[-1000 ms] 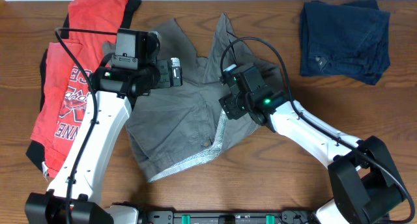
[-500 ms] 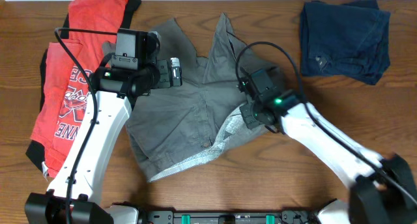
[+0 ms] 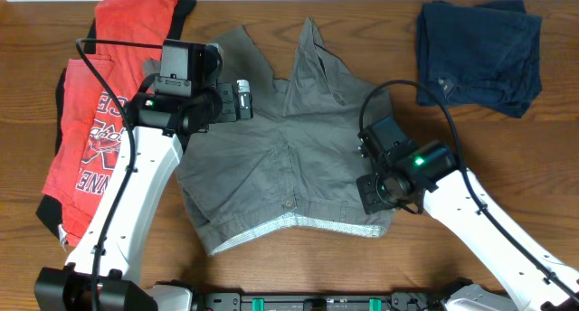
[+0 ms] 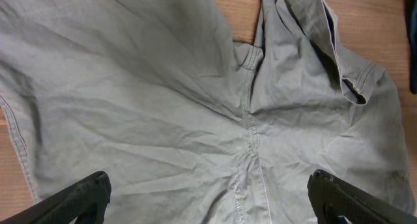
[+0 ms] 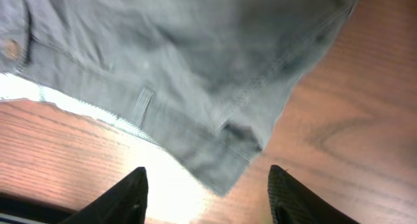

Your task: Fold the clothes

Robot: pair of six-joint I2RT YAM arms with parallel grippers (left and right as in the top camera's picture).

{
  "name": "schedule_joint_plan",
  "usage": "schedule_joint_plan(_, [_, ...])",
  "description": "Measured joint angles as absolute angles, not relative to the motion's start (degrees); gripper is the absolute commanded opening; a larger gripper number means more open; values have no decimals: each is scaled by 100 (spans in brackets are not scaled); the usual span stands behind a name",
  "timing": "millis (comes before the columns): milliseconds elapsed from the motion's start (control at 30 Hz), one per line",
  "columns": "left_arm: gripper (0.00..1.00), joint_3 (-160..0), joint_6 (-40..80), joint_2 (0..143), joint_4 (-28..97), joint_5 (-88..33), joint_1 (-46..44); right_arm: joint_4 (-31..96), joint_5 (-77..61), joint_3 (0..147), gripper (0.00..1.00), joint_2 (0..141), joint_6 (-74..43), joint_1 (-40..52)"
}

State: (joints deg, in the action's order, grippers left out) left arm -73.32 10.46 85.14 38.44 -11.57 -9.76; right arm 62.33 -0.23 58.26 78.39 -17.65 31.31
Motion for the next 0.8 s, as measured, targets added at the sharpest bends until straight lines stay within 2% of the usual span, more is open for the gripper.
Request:
schedule_joint_plan(133, [98, -7332, 1028, 8514, 3839, -1157, -976, 5747, -25, 5780, 65, 7839, -1730, 3131])
schedule_joint_plan(400, [98, -7332, 982, 8514, 3817, -1007, -976, 2606, 482, 5900, 69, 8093, -797, 3129])
schedule_joint_plan(600, [98, -7330, 921, 8514, 3795, -899, -976, 720, 840, 5951, 68, 9386, 228, 2832])
schedule_joint_plan(800, [98, -7321, 915, 8514, 3710, -858, -976, -154, 1035, 5948, 67, 10398, 751, 2493])
